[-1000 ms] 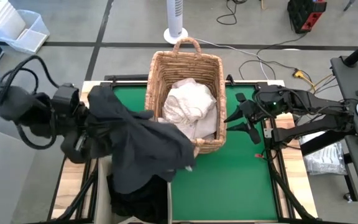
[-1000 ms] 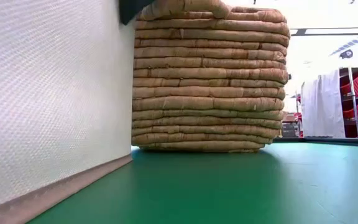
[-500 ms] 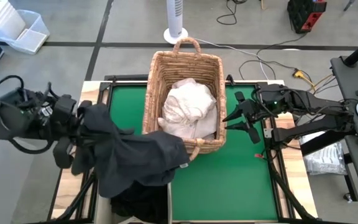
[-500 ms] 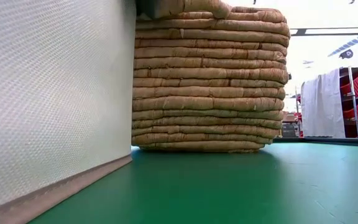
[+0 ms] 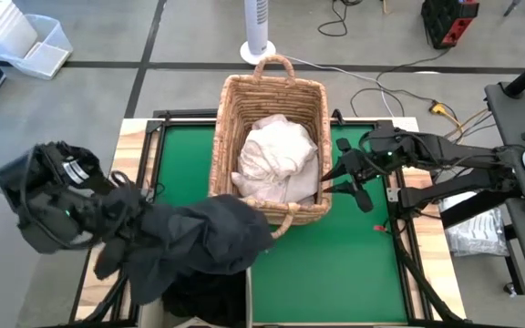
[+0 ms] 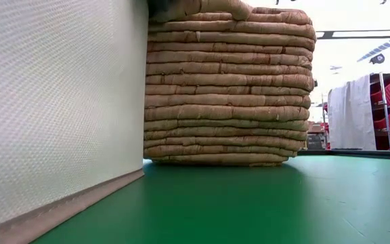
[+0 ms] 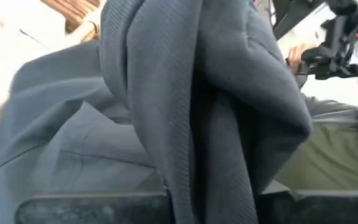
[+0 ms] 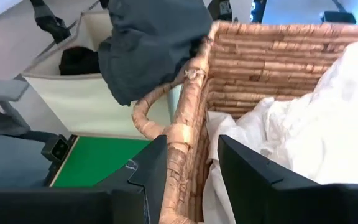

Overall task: Sort clothes
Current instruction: Put the black pants into the gray laundry bin

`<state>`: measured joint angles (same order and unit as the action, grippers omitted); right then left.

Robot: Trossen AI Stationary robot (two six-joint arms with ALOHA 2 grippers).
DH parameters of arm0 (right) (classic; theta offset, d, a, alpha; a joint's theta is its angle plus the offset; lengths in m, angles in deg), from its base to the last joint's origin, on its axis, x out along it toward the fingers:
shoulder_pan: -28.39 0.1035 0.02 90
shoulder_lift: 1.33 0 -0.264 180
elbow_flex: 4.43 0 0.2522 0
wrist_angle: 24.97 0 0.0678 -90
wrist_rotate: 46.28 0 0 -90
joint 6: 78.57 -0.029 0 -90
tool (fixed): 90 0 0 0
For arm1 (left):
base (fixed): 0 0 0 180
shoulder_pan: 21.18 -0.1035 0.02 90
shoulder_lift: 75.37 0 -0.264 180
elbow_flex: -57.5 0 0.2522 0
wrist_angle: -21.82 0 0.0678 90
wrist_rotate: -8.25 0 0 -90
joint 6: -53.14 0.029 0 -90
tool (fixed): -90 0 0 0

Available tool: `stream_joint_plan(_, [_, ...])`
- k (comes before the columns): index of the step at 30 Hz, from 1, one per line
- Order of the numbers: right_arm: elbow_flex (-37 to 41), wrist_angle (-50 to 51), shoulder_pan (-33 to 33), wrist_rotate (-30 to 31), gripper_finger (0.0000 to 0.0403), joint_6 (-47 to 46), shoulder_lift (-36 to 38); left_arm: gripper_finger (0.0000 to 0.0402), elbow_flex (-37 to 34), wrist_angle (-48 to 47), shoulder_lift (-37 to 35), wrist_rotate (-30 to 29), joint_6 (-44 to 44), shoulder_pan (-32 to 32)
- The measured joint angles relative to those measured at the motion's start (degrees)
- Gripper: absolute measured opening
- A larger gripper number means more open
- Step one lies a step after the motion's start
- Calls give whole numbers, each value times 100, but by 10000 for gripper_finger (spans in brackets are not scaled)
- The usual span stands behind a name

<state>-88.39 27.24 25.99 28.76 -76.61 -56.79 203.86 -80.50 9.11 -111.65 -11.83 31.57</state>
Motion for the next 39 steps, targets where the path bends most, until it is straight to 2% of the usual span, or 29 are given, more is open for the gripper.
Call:
stream_joint_plan(8, [12, 3, 2, -2, 119, -74, -325, 28, -13, -17, 625, -283, -57, -2])
stream_joint_plan(15, [12, 23, 0, -4, 119, -93, -462, 29, -31, -100, 1409, 257, -370, 0])
stream_joint_plan(23, [12, 19, 0, -6, 133, -92, -462, 28, -53, -144, 2219, 247, -802, -201])
stream_joint_plan(27, [12, 19, 1, -5, 134, -92, -464, 28, -77, -146, 2594, 112, -719, -541])
stream_joint_plan(31, [14, 21, 2, -9, 127, -96, -473, 28, -77, -144, 2887, 206, -275, -830])
stream_joint_plan(39, [39, 25, 80, -22, 116, -137, -473, 36, -299, -143, 3174, 205, -17, -927])
